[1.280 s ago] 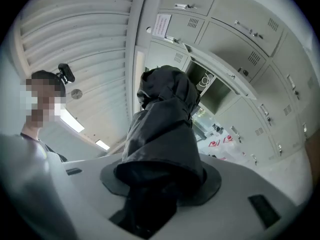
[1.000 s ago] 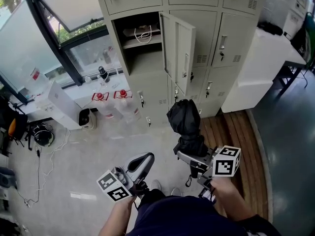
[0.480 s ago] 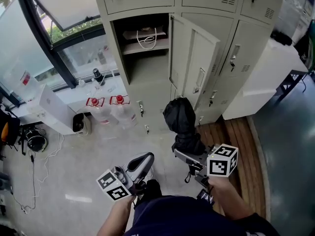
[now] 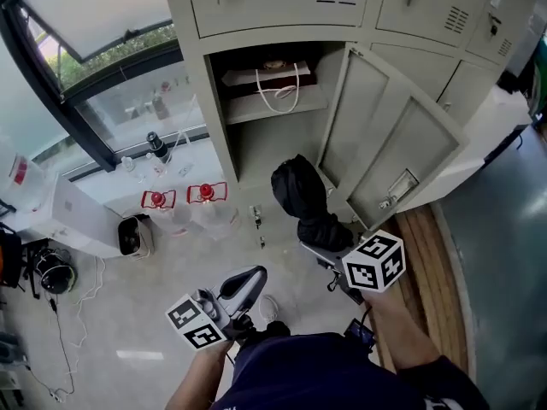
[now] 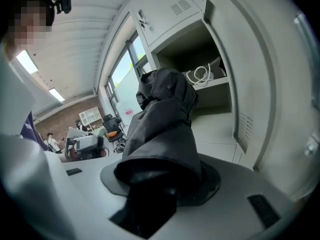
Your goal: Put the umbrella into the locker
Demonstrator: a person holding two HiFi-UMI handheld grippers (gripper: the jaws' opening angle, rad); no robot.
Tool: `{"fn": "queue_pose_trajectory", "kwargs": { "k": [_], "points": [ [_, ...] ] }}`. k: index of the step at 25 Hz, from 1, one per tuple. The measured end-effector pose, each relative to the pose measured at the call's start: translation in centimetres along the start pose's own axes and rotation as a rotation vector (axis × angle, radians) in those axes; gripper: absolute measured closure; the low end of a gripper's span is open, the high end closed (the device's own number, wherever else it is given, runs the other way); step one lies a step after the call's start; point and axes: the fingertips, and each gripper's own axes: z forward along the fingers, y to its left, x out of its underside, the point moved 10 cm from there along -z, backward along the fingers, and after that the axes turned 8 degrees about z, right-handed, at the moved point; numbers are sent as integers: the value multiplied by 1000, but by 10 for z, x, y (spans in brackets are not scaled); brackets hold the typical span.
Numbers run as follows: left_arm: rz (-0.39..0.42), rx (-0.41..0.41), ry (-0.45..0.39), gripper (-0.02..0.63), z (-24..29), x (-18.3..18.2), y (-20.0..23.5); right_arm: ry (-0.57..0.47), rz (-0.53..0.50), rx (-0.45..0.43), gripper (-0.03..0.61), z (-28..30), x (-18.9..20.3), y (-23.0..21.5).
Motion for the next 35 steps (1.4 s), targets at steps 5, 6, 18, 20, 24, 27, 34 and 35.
{"fn": "queue_pose_trajectory", "kwargs": {
  "k": [5,6,18,20,24,27,34,35],
  "points": [
    [-27,23,18,612,-3,-20,53,71,-25,117,383,60,-29,-27],
    [-28,27,26,612,-2,-23,61,84,-30,136,383,70,-36,-32],
    [88,38,98,612,27,-42,115,247,-136,275,385,176,-92,-93],
    [91,32,100,612,31,-42,120,264,-168,291,385,192,-103,-102],
    [78,4,102,612,39,-38,131,294,-273,346,384,222,-121,-121],
    [61,-14,107,612,43,-34,133,302,-376,392,384,241,-130,-133],
    [37,-42,123,612,57,-27,134,325,-629,495,383,283,-141,-147],
    [34,-45,127,612,59,-26,134,330,-666,510,383,288,-141,-149]
  ]
}}
